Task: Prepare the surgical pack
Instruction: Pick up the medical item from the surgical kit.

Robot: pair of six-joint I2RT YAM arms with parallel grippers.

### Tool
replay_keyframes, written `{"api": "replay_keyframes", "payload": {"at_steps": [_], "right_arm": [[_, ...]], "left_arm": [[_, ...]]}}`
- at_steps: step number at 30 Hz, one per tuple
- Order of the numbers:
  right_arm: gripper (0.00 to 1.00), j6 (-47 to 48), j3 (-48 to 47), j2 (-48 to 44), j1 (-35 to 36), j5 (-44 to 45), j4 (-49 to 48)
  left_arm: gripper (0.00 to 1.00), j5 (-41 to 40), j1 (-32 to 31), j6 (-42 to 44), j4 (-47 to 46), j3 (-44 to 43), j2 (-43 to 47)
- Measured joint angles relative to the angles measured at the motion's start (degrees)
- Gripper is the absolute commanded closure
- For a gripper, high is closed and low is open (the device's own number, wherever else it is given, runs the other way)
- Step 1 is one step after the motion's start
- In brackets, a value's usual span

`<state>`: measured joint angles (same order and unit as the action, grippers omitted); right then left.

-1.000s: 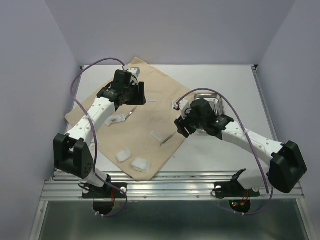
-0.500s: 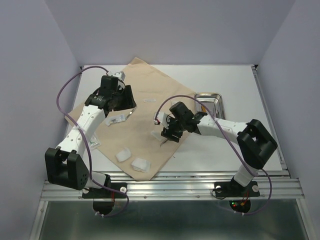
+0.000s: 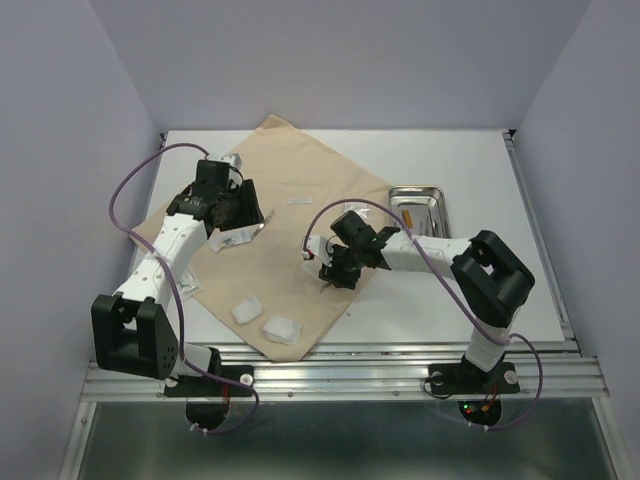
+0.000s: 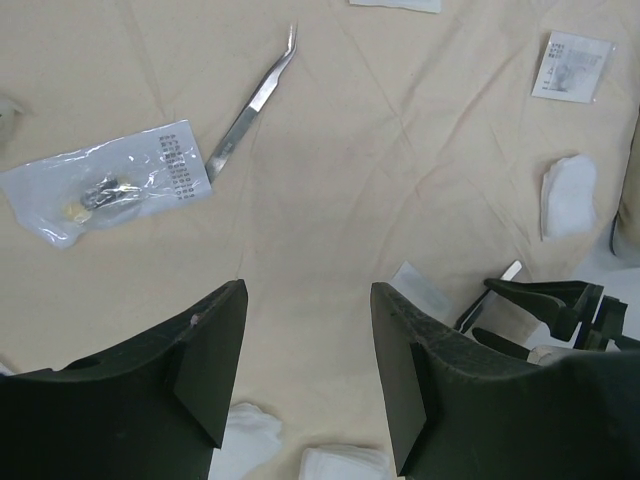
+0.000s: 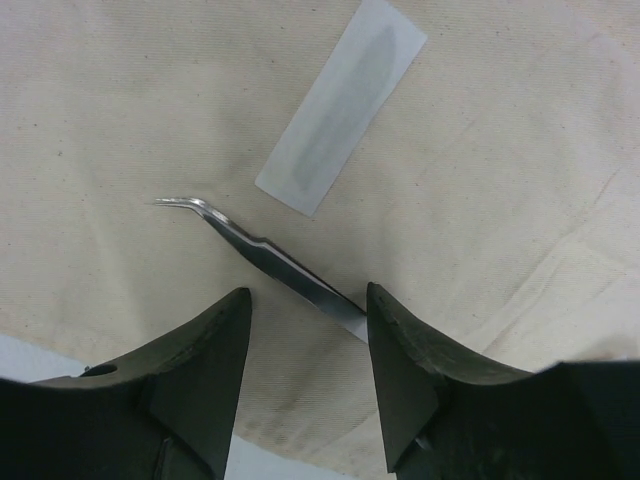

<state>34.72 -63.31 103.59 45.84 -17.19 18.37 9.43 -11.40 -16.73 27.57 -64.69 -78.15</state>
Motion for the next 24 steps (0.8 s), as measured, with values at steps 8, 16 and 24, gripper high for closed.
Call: {"api": "replay_keyframes", "payload": {"at_steps": [8,16,24], "right_arm": [[0.76,-0.5,0.0,0.4,0.0,-0.2,-0.9],[0.97,-1.5,-0.2,0.5,0.0,-0.3,-0.8],[0.99,-2.2,-0.2,-0.9,0.0,0.8,-0.9]], "left_arm": [[0.37,0.3,0.8,0.4,0.0,0.2,0.0],[0.37,1.0,1.0,0.8,-0.1,0.2,0.0],[0.37,1.1,1.0,0.9,-0.1,0.2,0.0]]}}
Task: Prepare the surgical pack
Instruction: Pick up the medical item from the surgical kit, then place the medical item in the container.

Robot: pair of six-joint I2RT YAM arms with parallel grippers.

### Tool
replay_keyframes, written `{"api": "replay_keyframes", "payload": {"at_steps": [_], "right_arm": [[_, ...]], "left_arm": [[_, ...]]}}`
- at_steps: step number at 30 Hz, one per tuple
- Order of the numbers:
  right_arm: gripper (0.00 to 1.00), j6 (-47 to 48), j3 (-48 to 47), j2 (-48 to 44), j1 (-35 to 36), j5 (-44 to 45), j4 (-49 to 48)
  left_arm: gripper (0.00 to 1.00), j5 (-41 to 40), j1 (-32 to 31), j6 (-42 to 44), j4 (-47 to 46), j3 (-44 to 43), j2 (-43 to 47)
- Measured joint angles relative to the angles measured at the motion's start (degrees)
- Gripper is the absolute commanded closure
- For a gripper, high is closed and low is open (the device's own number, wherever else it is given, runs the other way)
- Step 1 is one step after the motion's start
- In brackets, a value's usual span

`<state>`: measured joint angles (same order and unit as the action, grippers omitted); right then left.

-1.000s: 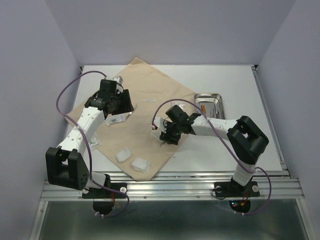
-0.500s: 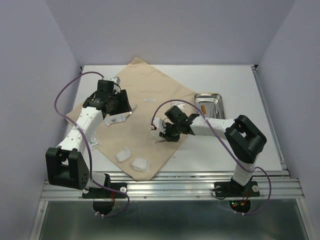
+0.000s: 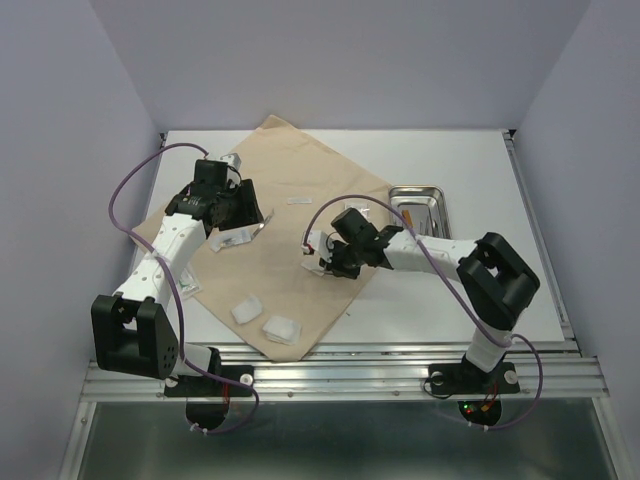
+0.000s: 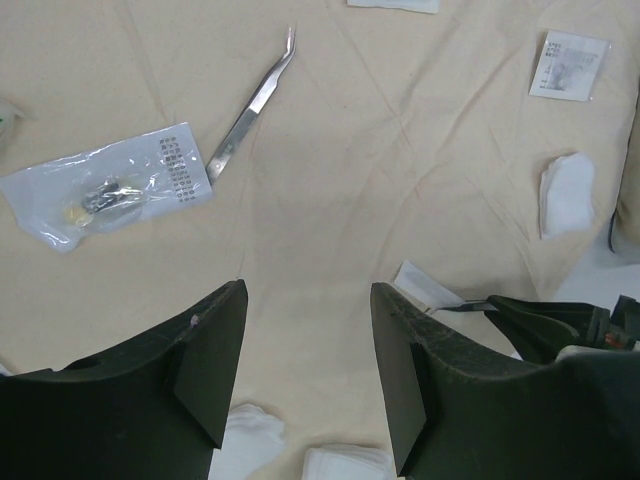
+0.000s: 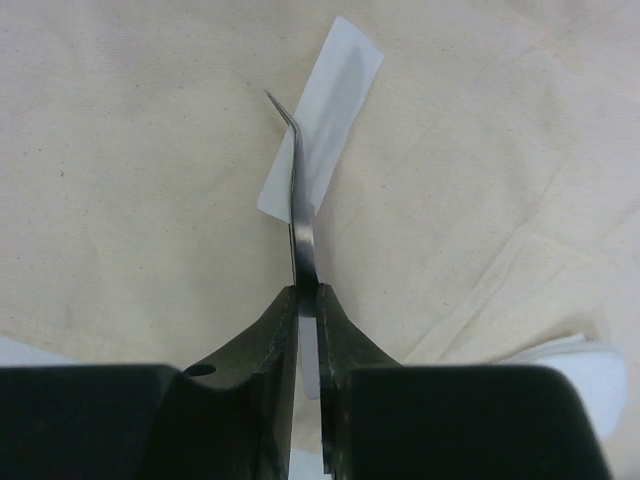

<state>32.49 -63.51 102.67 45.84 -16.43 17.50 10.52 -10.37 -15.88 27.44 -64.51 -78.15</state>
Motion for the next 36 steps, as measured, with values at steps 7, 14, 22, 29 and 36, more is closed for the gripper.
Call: {"api": "replay_keyframes", "payload": {"at_steps": [7,14,22,29,36], "right_arm": [[0.99,-1.1,0.2,-5.0,0.0,2.0,-2.7],[0.99,-3.0,0.3,-6.0,0.0,4.1,-5.9],[0.99,-4.5,0.7,-6.9,0.0,7.1,-7.3],[0.99,-9.0,-1.2,-5.6,0.0,9.1,-6.2],[0.99,-17.7,-19.4,5.6,0.0,3.9,5.9]], "left_arm": [[0.37,0.0,0.0,0.3,0.0,0.0,0.0],[0.37,0.0,0.3,0.4,0.0,0.0,0.0],[0.37,0.0,0.4,0.4,0.0,0.0,0.0],[0.37,0.0,0.4,0.4,0.0,0.0,0.0],[0.37,0.1,0.4,0.4,0.0,0.0,0.0]]}}
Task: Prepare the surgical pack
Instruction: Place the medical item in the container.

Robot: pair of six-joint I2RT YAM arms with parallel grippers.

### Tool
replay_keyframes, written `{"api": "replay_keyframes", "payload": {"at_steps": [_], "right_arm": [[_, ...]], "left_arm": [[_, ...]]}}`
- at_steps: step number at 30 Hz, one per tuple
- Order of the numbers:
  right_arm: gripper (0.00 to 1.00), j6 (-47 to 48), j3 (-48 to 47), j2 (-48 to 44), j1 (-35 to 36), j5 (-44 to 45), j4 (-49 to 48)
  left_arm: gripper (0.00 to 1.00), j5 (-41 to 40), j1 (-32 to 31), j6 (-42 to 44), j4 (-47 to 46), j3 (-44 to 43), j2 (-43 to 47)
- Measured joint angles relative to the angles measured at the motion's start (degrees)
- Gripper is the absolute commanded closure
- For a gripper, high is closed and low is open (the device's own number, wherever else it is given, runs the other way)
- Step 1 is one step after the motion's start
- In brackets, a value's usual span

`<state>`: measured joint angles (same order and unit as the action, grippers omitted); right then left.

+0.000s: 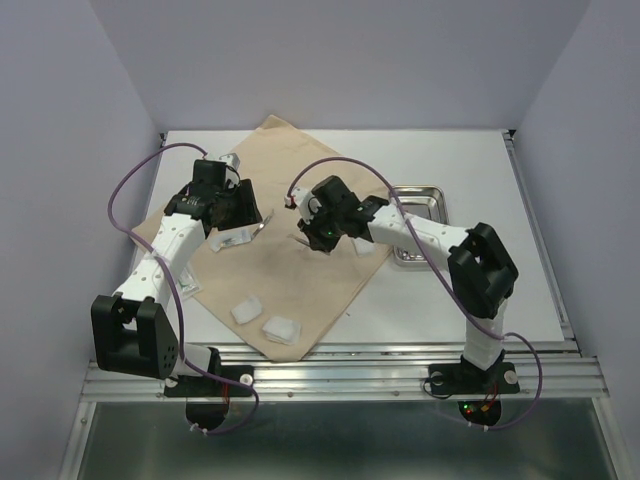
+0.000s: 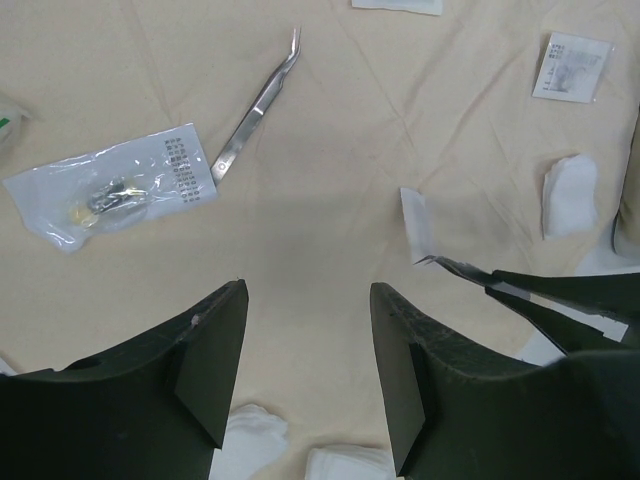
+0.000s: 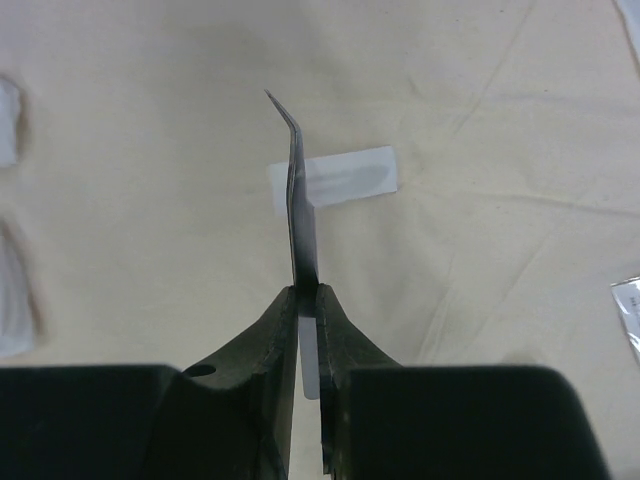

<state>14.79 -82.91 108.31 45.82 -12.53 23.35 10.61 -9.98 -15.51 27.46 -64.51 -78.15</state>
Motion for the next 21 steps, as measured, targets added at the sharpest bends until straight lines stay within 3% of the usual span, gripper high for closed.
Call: {"api": "replay_keyframes", "payload": {"at_steps": [9,16,21], "right_arm": [[0.99,-10.4,-6.2,0.9,-2.7,-8.7,10.0],[0.99,-15.3,-1.9,-5.1,-6.4,-3.4,10.9],[0.99,-19.8,5.9,-15.8,-15.6,2.0,8.0]], "left_arm": [[0.37,0.0,0.0,0.0,0.0,0.0,0.1],[0.37,0.0,0.0,0.0,0.0,0.0,1.4],[0.37,0.0,0.0,0.0,0.0,0.0,1.6]]}}
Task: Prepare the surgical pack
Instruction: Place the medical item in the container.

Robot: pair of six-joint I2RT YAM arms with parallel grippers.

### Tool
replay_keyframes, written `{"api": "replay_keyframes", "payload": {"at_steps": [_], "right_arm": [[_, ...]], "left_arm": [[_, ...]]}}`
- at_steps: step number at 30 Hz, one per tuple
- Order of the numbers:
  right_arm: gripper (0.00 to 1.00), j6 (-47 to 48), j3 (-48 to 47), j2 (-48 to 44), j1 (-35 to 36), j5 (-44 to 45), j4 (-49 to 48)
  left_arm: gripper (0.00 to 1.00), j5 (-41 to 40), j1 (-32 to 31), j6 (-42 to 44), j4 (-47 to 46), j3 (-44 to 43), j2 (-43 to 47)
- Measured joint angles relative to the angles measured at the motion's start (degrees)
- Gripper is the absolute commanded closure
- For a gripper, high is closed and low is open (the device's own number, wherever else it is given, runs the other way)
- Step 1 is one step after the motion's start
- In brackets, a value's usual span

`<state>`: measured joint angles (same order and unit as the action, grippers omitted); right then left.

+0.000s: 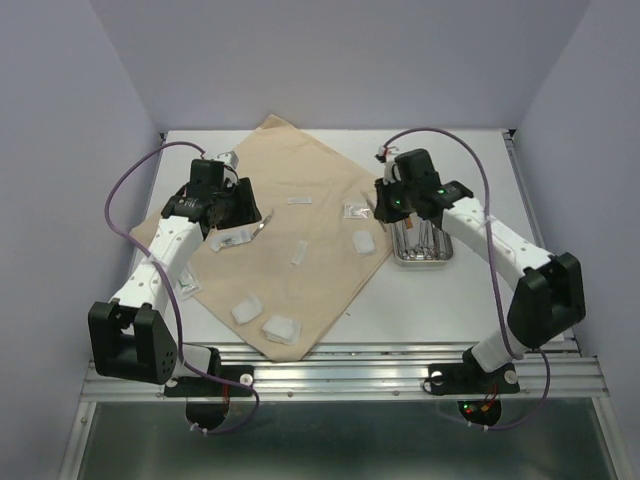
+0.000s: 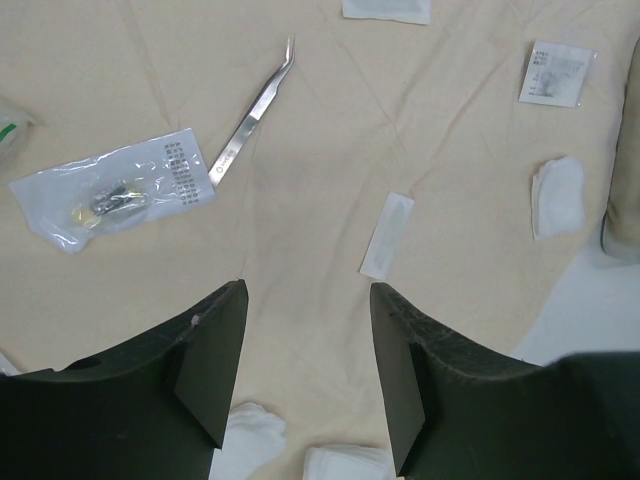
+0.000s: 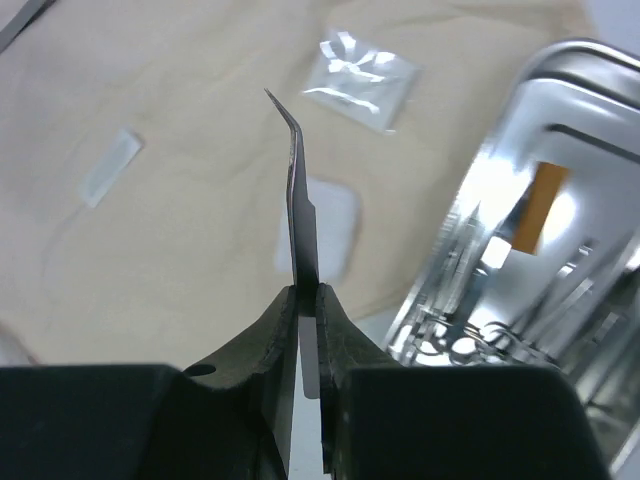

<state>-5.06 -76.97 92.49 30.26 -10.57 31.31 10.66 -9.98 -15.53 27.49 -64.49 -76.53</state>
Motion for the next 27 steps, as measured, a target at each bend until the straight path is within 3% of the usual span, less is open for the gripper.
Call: {"api": "replay_keyframes", "payload": {"at_steps": [8,27], "right_arm": [[0.99,-4.6,12.6,-13.3,-14.0,11.8,-5.4],[0.99,3.3,25.5,-6.8,-17.6,25.1,-17.9]], "left_arm": [[0.37,0.2,0.0,0.0,0.0,0.0,0.0],[0.37,0.3,0.0,0.0,0.0,0.0,-0.3]]}}
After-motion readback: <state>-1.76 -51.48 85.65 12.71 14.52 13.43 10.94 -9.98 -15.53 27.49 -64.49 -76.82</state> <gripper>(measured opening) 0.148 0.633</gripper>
